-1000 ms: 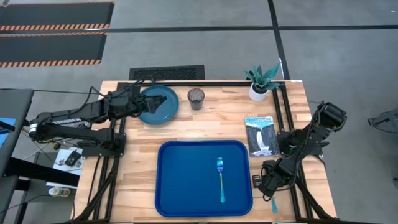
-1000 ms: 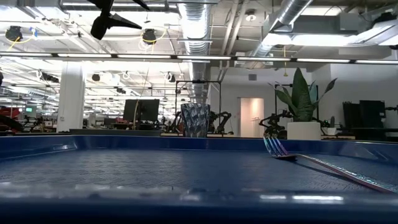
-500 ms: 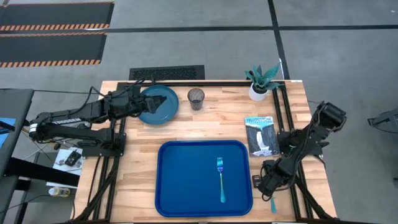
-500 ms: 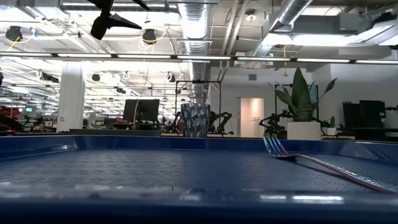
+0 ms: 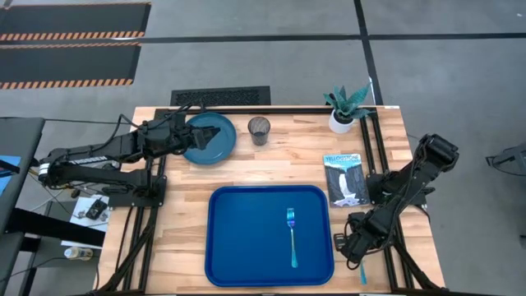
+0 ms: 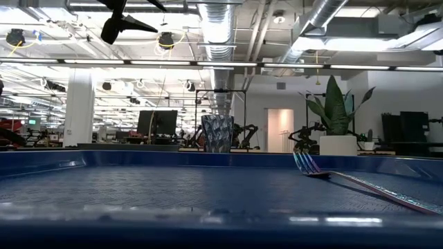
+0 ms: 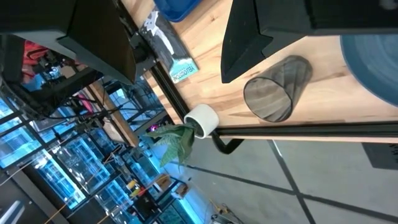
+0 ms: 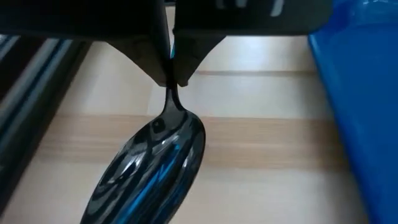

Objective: Pick and place plate/cup/fork/spoon on tray
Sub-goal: Put the blue spoon on the blue tray to the right of the purple fork

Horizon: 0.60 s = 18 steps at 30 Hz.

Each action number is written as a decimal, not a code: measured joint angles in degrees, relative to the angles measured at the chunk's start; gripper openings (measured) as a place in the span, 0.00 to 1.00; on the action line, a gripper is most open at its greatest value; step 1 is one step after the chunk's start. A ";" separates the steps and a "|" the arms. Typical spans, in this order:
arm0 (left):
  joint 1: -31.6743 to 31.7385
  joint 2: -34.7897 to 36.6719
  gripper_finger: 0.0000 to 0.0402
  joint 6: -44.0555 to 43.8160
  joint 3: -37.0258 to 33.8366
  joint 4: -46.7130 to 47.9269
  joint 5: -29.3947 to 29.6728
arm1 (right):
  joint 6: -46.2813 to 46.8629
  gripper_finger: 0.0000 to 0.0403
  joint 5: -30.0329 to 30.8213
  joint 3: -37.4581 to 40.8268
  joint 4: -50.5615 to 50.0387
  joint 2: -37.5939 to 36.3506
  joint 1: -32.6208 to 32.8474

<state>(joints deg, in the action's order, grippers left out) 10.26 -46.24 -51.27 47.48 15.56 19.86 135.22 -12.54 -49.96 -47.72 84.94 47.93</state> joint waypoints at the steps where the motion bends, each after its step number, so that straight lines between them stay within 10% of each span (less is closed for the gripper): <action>1: 0.02 0.00 0.55 0.17 0.00 0.03 0.00 | -0.20 0.03 0.51 -0.88 -1.53 -0.27 -0.27; 18: 0.01 0.00 0.55 0.24 0.00 0.01 0.02 | -14.49 0.03 9.42 -9.74 -9.04 -1.22 -12.66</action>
<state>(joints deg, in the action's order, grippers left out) 10.28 -46.24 -51.03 47.48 15.57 19.88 120.73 -3.12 -59.70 -56.75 83.72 35.27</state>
